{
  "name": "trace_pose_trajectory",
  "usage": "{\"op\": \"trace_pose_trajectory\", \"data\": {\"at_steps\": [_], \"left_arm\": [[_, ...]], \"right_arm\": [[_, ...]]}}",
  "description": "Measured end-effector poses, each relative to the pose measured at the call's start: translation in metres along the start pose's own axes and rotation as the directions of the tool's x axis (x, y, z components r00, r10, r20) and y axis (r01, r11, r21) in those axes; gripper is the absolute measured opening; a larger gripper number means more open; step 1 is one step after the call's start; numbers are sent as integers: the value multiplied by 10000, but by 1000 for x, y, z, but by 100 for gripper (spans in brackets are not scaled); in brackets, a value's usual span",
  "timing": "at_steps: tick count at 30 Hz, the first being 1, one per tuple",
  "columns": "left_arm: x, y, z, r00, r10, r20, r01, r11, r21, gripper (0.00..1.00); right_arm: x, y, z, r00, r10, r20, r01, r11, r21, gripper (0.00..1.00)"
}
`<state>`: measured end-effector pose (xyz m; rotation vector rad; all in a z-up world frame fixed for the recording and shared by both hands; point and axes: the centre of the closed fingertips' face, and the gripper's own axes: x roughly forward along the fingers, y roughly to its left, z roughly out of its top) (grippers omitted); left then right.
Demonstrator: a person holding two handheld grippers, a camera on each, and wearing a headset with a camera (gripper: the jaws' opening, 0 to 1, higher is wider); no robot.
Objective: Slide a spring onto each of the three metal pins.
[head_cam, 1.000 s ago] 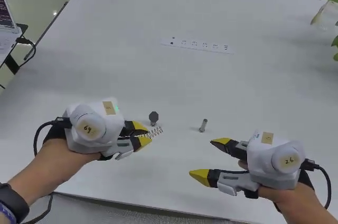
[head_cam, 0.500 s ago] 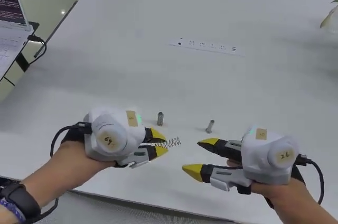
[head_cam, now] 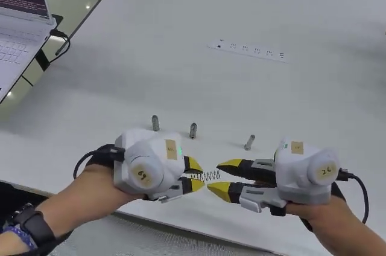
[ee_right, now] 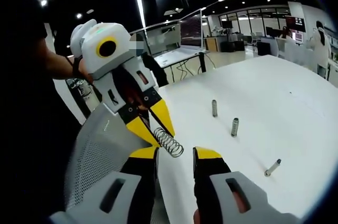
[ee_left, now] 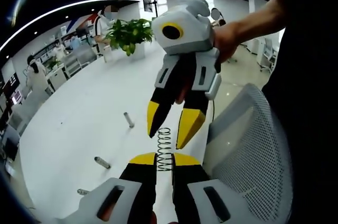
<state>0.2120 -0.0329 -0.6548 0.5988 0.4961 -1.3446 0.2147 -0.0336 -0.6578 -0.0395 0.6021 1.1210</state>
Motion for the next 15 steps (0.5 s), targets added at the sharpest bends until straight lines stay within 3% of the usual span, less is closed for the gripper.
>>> {"op": "trace_pose_trajectory", "data": {"at_steps": [4, 15], "left_arm": [[0, 1, 1, 10000, 8, -21, -8, 9999, 150, 3], [6, -2, -4, 9994, -238, -260, 254, 9977, 620, 2]], "right_arm": [[2, 6, 1, 9992, 410, -28, -410, 9991, -118, 16], [-1, 10, 6, 9978, 652, -91, -653, 9977, -173, 9]]}}
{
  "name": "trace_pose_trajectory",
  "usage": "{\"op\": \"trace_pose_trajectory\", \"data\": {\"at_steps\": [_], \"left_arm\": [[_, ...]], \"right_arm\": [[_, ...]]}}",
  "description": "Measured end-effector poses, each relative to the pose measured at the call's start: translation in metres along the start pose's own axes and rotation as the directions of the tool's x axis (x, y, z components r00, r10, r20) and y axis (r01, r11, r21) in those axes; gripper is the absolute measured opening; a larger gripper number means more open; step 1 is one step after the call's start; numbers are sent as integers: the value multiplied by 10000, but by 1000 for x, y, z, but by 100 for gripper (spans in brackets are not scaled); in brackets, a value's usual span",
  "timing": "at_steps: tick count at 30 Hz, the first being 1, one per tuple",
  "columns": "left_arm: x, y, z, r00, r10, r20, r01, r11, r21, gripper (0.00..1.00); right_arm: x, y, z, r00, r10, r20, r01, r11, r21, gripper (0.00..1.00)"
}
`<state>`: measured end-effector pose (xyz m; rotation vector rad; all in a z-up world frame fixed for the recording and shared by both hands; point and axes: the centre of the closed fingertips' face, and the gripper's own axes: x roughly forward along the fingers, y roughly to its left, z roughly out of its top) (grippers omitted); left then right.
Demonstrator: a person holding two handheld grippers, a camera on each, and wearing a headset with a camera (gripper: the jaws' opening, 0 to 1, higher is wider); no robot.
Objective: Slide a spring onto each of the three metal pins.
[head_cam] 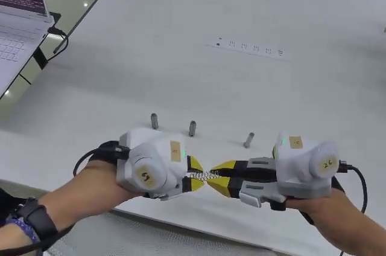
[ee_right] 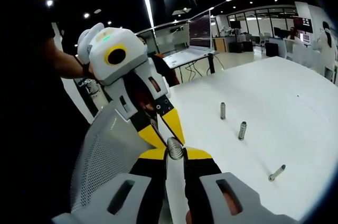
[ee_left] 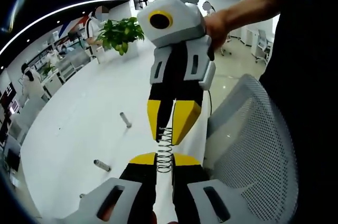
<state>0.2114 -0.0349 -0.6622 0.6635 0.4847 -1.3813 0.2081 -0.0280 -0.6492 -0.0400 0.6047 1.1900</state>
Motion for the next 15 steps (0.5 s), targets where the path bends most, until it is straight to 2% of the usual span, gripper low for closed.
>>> {"op": "trace_pose_trajectory", "data": {"at_steps": [5, 10, 15], "left_arm": [[3, 0, 0, 10000, -32, 35, 32, 10000, 0, 2], [6, 2, 1, 9999, 7, 114, -8, 10000, 7, 2], [10, 5, 3, 9993, 29, 379, -19, 9996, -271, 3]], "right_arm": [[1, 1, 2, 10000, 2, -96, -3, 9999, -111, 9], [1, -1, 7, 9996, -258, -64, 256, 9993, -268, 9], [-1, -5, 7, 9989, -432, -180, 424, 9982, -418, 9]]}}
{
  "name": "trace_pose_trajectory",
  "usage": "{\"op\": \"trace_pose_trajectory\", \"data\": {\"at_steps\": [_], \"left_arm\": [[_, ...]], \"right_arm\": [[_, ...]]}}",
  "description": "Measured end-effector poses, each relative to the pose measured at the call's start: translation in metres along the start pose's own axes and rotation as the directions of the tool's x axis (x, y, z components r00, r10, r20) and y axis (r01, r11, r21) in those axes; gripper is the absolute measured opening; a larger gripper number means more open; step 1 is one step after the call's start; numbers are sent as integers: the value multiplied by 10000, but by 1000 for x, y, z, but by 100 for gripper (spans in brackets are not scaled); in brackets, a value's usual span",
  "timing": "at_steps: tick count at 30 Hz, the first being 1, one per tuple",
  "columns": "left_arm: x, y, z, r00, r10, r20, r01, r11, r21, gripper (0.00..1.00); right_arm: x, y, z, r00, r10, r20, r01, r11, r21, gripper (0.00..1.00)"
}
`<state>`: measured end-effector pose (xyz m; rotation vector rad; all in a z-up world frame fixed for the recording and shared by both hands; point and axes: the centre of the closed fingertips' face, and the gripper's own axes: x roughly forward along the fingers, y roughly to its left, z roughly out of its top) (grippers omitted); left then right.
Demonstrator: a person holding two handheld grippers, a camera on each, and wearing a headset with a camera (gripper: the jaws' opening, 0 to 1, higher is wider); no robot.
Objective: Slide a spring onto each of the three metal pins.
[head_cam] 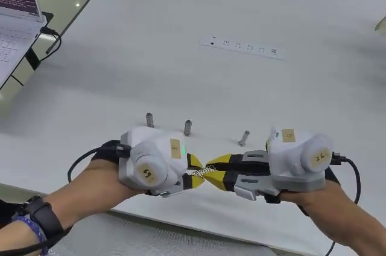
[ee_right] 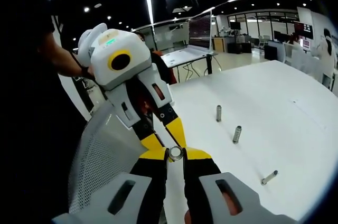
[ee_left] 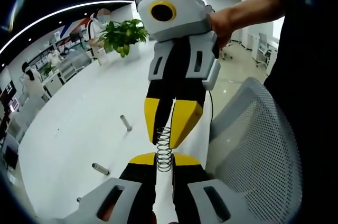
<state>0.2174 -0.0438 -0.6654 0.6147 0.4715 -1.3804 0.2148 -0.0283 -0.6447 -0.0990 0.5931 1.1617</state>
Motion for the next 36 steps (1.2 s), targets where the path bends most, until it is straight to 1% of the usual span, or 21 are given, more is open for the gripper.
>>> {"op": "trace_pose_trajectory", "data": {"at_steps": [3, 6, 8, 11, 16, 19, 22, 24, 26, 29, 30, 31, 32, 33, 34, 36], "left_arm": [[3, 0, -2, 10000, -21, -14, 21, 10000, -50, 3], [5, -1, -6, 9999, -20, -147, 19, 10000, -14, 3], [4, -1, -4, 10000, -41, -78, 40, 9999, -108, 3], [5, -3, -3, 9999, -114, -8, 114, 9999, -93, 3], [7, -1, -2, 10000, -95, 24, 96, 9999, -140, 3], [7, 0, 0, 9999, -107, 123, 110, 9997, -232, 3], [9, 1, 0, 9997, -140, 176, 145, 9994, -304, 3], [10, 0, 2, 9996, -192, 216, 198, 9994, -291, 3], [11, -1, 5, 9994, -234, 258, 241, 9994, -258, 2], [12, -3, 9, 9989, -333, 340, 339, 9992, -193, 2], [13, -4, 10, 9987, -356, 360, 362, 9992, -174, 2], [14, -4, 11, 9986, -373, 367, 378, 9992, -148, 2], [14, -4, 11, 9986, -386, 364, 391, 9991, -138, 2], [15, -4, 11, 9985, -400, 379, 405, 9991, -116, 2], [15, -4, 12, 9985, -402, 384, 406, 9991, -115, 2], [15, -5, 12, 9983, -423, 399, 428, 9990, -119, 2]], "right_arm": [[-2, 0, 0, 10000, -75, -55, 74, 10000, -62, 9], [-4, 1, 4, 10000, -62, 62, 62, 10000, -12, 9], [-4, 1, 3, 10000, -61, -8, 61, 9999, -83, 9], [-5, 1, 4, 10000, -51, -27, 50, 9999, -119, 9], [-5, 0, 5, 9997, -98, -217, 91, 9994, -320, 9], [-5, 0, 6, 9989, -94, -449, 70, 9985, -535, 9], [-6, -3, 4, 9960, -102, -882, 21, 9958, -915, 9], [-7, -2, 3, 9933, -25, -1151, -107, 9934, -1140, 10], [-8, -2, 2, 9879, -11, -1549, -248, 9859, -1653, 11], [-9, -2, 0, 9798, 52, -1998, -483, 9762, -2115, 14], [-9, -2, -2, 9748, 116, -2229, -640, 9712, -2293, 15], [-9, -4, -4, 9691, 37, -2468, -695, 9636, -2581, 16], [-10, -3, -4, 9653, 55, -2612, -797, 9583, -2745, 17], [-11, -1, -6, 9584, 152, -2851, -1016, 9515, -2905, 18], [-11, -1, -7, 9559, 172, -2931, -1081, 9487, -2970, 18], [-12, -2, -10, 9456, 111, -3250, -1250, 9351, -3316, 19]]}}
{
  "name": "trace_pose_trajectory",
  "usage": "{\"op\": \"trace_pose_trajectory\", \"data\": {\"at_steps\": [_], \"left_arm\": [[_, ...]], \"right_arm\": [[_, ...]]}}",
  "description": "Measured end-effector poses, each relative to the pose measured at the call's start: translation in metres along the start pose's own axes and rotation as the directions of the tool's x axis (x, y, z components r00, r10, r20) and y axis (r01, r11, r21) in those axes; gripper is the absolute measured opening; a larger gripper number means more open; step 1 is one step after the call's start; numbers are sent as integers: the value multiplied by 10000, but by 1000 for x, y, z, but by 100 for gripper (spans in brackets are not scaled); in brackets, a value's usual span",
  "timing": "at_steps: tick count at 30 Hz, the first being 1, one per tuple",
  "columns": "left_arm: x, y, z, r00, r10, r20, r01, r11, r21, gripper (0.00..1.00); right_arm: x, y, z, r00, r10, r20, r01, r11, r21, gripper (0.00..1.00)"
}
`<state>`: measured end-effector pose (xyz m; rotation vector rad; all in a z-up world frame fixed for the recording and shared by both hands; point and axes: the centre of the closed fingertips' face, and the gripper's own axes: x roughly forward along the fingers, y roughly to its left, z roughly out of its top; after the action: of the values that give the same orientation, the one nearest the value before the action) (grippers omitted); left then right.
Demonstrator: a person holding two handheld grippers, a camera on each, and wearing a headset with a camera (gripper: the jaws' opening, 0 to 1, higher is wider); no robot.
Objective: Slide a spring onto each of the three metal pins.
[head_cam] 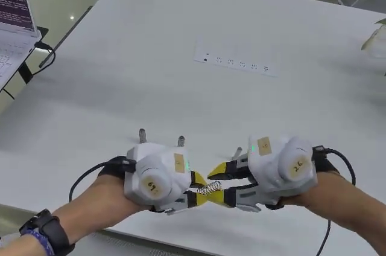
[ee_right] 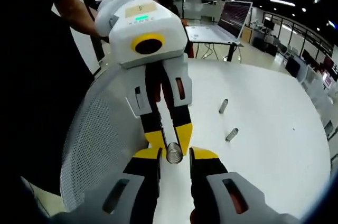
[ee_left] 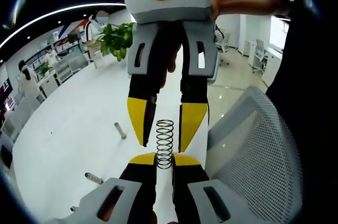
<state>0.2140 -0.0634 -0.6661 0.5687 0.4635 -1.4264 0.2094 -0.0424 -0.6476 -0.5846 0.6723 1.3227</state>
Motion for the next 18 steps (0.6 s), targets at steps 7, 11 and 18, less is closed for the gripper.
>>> {"op": "trace_pose_trajectory", "data": {"at_steps": [7, 11, 18], "left_arm": [[0, -3, -1, 10000, -68, -33, 68, 10000, -58, 2], [1, -4, -1, 9999, -102, -52, 102, 9999, 1, 2], [0, -4, -1, 9999, -112, -99, 113, 9999, 52, 2]], "right_arm": [[4, 3, -3, 9986, 277, -440, -304, 9976, -616, 19], [5, 4, -3, 9975, 386, -592, -440, 9946, -935, 18], [5, 7, -3, 9958, 643, -659, -723, 9892, -1276, 9]]}}
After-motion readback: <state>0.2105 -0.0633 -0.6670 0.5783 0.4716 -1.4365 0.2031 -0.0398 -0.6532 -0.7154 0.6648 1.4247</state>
